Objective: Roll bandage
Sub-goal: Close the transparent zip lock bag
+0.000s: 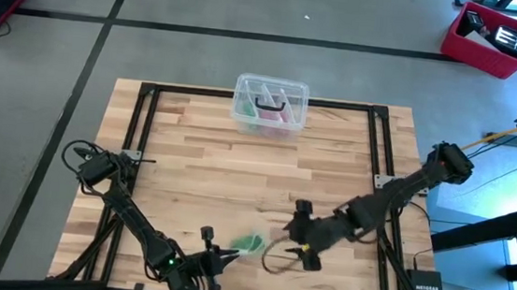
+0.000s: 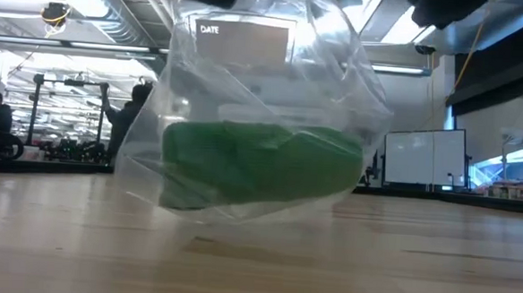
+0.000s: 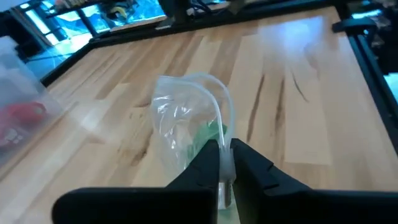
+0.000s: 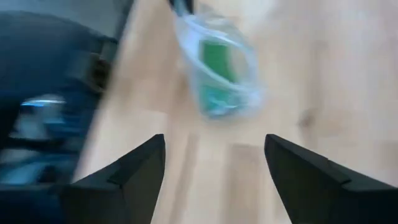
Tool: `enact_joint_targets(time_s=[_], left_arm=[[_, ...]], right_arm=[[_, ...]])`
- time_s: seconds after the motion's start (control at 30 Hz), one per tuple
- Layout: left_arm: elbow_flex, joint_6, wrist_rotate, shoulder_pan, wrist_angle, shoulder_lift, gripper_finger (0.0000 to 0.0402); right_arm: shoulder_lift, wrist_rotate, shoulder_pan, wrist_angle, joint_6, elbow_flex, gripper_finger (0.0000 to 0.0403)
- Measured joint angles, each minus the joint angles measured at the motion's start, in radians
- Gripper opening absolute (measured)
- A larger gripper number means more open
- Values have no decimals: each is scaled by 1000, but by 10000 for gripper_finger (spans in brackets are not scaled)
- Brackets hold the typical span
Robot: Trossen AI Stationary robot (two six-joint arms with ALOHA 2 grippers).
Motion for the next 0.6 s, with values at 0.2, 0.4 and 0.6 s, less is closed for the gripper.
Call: enact_joint_targets(time_s=[0.2, 0.4, 0.6], left_arm=[[0, -28, -46, -13, 0, -17, 9], [1, -12, -45, -30, 9, -33, 19], [1, 2, -42, -39, 16, -33, 18]], right_arm=[[32, 176, 41, 313, -188, -86, 276], [140, 199, 17, 514, -371, -140, 276], [165, 216, -5, 416, -345, -140, 275]])
